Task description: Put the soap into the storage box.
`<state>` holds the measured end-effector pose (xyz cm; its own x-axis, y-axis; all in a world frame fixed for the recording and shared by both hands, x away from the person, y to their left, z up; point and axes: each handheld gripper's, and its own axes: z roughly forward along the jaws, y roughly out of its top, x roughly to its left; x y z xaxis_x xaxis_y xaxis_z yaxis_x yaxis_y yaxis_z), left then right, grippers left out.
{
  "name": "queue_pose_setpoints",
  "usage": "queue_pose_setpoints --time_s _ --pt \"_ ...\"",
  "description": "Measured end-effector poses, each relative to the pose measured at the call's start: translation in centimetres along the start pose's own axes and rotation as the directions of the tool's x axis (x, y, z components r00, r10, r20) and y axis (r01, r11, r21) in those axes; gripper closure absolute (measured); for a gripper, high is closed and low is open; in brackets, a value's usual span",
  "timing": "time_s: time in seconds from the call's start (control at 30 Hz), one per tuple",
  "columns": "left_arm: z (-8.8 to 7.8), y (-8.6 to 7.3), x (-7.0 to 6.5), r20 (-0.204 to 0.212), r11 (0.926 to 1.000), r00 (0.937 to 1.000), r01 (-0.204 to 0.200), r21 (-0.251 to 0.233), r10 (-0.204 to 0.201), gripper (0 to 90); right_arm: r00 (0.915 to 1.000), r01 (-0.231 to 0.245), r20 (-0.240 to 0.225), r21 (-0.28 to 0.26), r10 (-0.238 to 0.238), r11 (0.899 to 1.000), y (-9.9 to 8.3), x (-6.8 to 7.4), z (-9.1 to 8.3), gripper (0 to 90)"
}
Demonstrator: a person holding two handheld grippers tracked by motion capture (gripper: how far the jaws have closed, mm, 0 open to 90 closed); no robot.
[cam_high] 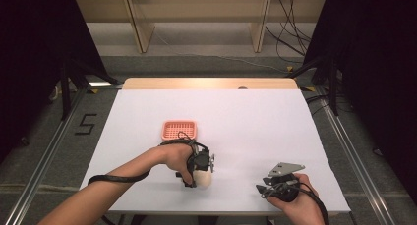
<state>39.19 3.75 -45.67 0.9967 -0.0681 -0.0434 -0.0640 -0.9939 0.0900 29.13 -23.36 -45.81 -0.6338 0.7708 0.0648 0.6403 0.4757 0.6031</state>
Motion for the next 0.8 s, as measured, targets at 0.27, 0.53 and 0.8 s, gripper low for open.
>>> queue_pose_setpoints --time_s 0.27,0.53,0.8 --pt "0.23 0.16 0.16 0.005 1.0 1.0 0.004 -0.003 -0.004 42.5 1.0 0.003 0.003 0.001 -0.003 1.0 -0.02 -0.01 0.04 62.2" --pt "0.24 0.12 0.21 0.008 0.9999 1.0 -0.001 -0.011 0.001 46.4 1.0 0.002 0.001 0.002 -0.002 1.0 -0.04 -0.01 0.03 62.2" --pt "0.24 0.3 0.12 0.006 1.0 1.0 0.004 0.003 -0.004 47.0 1.0 0.001 0.002 0.003 -0.001 1.0 -0.06 0.01 0.05 62.2"
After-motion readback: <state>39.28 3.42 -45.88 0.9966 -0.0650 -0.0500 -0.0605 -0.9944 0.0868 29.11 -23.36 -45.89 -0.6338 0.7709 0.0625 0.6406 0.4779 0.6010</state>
